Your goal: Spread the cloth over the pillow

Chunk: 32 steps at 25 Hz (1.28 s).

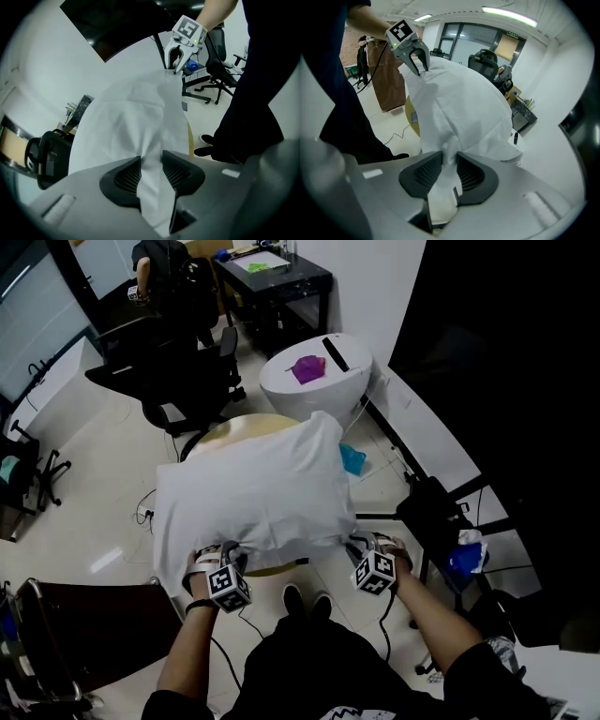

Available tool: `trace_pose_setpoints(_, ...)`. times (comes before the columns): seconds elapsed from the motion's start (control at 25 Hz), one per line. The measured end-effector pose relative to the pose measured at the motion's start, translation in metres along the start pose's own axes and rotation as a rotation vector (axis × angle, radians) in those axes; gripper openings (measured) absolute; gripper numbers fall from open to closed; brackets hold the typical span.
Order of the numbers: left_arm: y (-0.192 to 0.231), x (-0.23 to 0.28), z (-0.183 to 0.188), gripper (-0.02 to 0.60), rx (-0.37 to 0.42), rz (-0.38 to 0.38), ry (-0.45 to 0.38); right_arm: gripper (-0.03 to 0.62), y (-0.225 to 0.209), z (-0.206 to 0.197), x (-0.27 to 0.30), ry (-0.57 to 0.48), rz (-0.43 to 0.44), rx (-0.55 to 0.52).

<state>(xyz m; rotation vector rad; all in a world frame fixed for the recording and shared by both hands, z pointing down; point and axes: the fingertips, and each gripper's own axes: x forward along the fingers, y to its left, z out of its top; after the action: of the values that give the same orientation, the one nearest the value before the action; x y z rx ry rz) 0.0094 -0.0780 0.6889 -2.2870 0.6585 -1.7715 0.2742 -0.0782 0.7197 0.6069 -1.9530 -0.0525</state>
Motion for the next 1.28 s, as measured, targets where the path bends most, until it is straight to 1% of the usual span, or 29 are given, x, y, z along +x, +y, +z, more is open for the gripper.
trace_pose_setpoints(0.04, 0.001, -0.001, 0.0, 0.12, 0.009, 0.002, 0.01, 0.097, 0.001, 0.0, -0.003, -0.002, -0.004, -0.004)
trace_pose_setpoints(0.12, 0.0, -0.002, -0.003, 0.071, 0.028, 0.002, 0.021, 0.027, 0.003, 0.0, -0.01, -0.014, -0.01, 0.0)
trace_pose_setpoints(0.2, -0.004, -0.005, -0.006, 0.011, 0.043, -0.011, 0.02, 0.015, 0.006, 0.001, -0.017, -0.03, -0.012, 0.007)
trace_pose_setpoints(0.24, -0.006, -0.008, -0.006, 0.0, 0.044, -0.021, 0.02, 0.014, 0.007, 0.001, -0.02, -0.038, -0.013, 0.008)
trace_pose_setpoints(0.32, -0.009, -0.016, -0.005, 0.0, 0.048, -0.033, 0.022, 0.012, 0.009, 0.004, -0.028, -0.053, -0.016, 0.002)
trace_pose_setpoints(0.44, -0.011, -0.031, 0.001, 0.0, 0.07, -0.026, 0.017, 0.011, 0.006, 0.007, -0.044, -0.08, -0.034, -0.006)
trace_pose_setpoints(0.56, -0.013, -0.05, 0.009, 0.0, 0.079, -0.036, 0.008, 0.011, 0.004, 0.011, -0.065, -0.107, -0.045, -0.02)
trace_pose_setpoints(0.68, -0.023, -0.06, 0.011, 0.0, 0.104, -0.065, 0.015, 0.011, 0.013, 0.005, -0.075, -0.116, -0.038, -0.06)
trace_pose_setpoints(0.84, -0.035, -0.067, 0.01, 0.0, 0.118, -0.12, 0.024, 0.011, 0.025, 0.005, -0.086, -0.118, -0.021, -0.073)
trace_pose_setpoints(0.96, -0.044, -0.074, 0.009, 0.0, 0.12, -0.152, 0.031, 0.011, 0.035, 0.001, -0.09, -0.116, -0.006, -0.089)
trace_pose_setpoints(1.08, -0.05, -0.075, 0.009, 0.0, 0.131, -0.158, 0.04, 0.011, 0.042, -0.003, -0.091, -0.108, 0.007, -0.085)
trace_pose_setpoints(1.2, -0.061, -0.067, 0.002, 0.0, 0.145, -0.179, 0.072, 0.011, 0.056, -0.015, -0.075, -0.09, 0.034, -0.077)
trace_pose_setpoints(1.28, -0.067, -0.06, -0.003, 0.0, 0.14, -0.197, 0.084, 0.011, 0.063, -0.021, -0.062, -0.072, 0.048, -0.079)
